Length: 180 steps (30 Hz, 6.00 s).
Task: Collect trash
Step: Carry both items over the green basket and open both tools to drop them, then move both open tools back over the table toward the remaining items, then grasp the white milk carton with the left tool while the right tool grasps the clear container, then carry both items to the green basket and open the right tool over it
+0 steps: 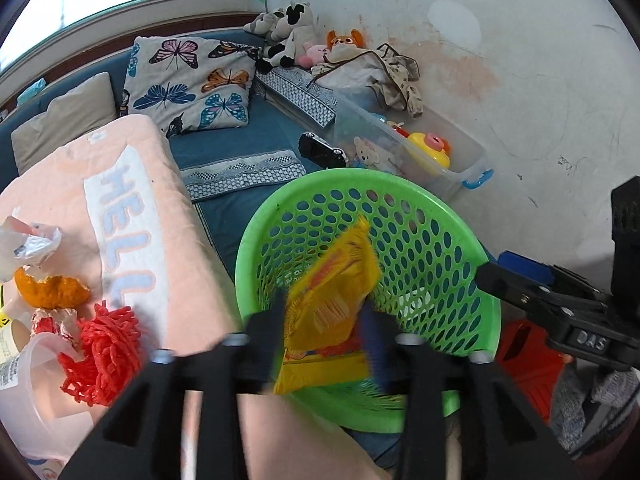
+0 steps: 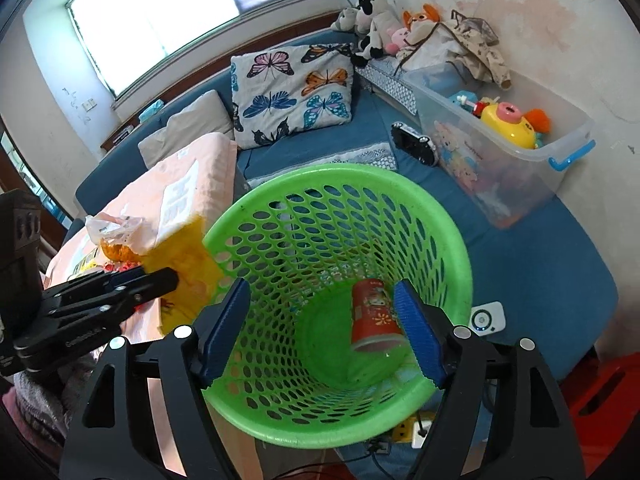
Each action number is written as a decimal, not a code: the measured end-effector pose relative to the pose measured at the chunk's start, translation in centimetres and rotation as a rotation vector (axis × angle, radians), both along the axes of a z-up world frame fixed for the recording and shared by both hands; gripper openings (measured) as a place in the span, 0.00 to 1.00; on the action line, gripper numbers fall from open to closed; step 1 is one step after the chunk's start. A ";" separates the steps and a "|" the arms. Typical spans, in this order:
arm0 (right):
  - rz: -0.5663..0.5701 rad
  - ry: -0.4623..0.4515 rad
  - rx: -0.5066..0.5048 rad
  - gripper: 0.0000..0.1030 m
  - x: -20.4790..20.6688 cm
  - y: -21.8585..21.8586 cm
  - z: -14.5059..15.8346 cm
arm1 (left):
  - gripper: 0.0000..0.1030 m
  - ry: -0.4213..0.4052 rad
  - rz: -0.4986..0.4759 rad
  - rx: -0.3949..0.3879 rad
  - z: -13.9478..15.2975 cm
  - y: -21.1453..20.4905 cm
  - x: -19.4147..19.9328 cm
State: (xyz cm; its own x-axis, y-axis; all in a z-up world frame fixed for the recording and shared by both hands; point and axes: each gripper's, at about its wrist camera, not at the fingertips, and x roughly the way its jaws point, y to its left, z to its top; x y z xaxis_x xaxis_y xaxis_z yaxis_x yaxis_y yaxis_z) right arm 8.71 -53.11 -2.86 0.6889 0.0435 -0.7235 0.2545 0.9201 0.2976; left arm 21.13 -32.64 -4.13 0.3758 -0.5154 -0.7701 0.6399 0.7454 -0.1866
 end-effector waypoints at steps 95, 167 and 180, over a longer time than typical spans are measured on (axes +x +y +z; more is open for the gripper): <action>1.310 0.056 -0.722 0.88 13.8 37.5 -4.2 | 0.40 0.204 0.643 0.067 -2.4 34.4 2.7; 0.641 -0.162 -0.065 0.84 1.1 20.9 3.8 | 0.38 0.033 0.590 -0.061 5.1 31.5 -4.0; 0.580 -0.180 -0.062 0.84 0.3 18.6 4.2 | 0.38 0.015 0.534 -0.103 6.8 29.5 -4.6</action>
